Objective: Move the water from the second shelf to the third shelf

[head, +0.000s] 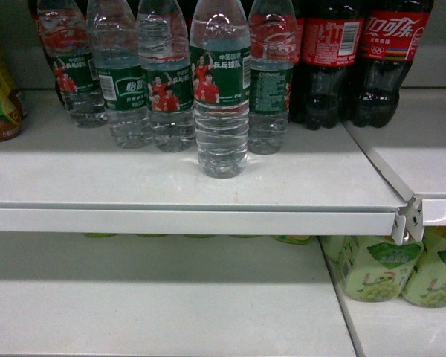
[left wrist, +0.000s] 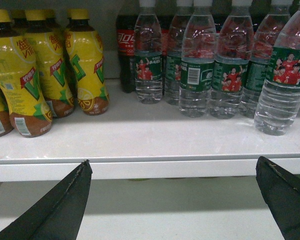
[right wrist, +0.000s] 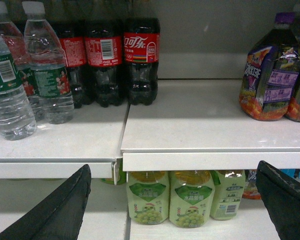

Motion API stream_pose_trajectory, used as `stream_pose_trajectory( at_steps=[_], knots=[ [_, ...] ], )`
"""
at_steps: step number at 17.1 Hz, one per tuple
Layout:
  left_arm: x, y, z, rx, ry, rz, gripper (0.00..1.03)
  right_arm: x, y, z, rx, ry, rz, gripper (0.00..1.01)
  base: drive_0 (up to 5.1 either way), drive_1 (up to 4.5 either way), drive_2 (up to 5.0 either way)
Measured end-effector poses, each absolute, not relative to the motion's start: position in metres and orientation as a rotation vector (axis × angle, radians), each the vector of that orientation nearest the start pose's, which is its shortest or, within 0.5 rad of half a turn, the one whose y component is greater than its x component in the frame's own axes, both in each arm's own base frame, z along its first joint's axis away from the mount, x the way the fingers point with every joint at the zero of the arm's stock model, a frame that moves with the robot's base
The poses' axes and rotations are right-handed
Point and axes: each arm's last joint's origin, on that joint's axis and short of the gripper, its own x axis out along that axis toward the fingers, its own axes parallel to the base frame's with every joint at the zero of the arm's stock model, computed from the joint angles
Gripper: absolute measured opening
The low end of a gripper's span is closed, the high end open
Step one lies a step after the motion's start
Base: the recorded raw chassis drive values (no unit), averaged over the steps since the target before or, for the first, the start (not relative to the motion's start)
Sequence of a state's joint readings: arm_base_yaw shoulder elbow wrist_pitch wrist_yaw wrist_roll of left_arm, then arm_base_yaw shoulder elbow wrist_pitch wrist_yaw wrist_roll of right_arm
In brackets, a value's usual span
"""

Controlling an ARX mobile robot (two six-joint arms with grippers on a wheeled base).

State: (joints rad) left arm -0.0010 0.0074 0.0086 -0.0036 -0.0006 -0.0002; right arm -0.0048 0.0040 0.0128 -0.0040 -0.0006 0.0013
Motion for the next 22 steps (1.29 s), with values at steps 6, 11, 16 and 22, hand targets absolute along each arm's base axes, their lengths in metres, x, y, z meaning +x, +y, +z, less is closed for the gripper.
stream_pose_trajectory(
  at_steps=[6,11,16,22],
  knots=[
    [0.098,0.0,0.166,0.0,0.002,0.0,0.98,0.097,0.0,0.167,0.001,-0.005,-0.004,0.98,0.0,0.0,0.0],
    [0.098,0.0,0.166,0.0,0.002,0.0,0.98,0.097,0.0,0.167,0.001,-0.005,-0.004,0.98,0.0,0.0,0.0],
    [0.098,0.0,0.166,0.0,0.002,0.0,0.98,0.097,0.0,0.167,0.001,-0.005,-0.005,0.98,0.0,0.0,0.0],
    [0.098,0.0,0.166,0.0,0.002,0.0,0.98,0.107,-0.003,0.192,0.257,-0.035,0.088,0.98,0.0,0.0,0.0]
  ],
)
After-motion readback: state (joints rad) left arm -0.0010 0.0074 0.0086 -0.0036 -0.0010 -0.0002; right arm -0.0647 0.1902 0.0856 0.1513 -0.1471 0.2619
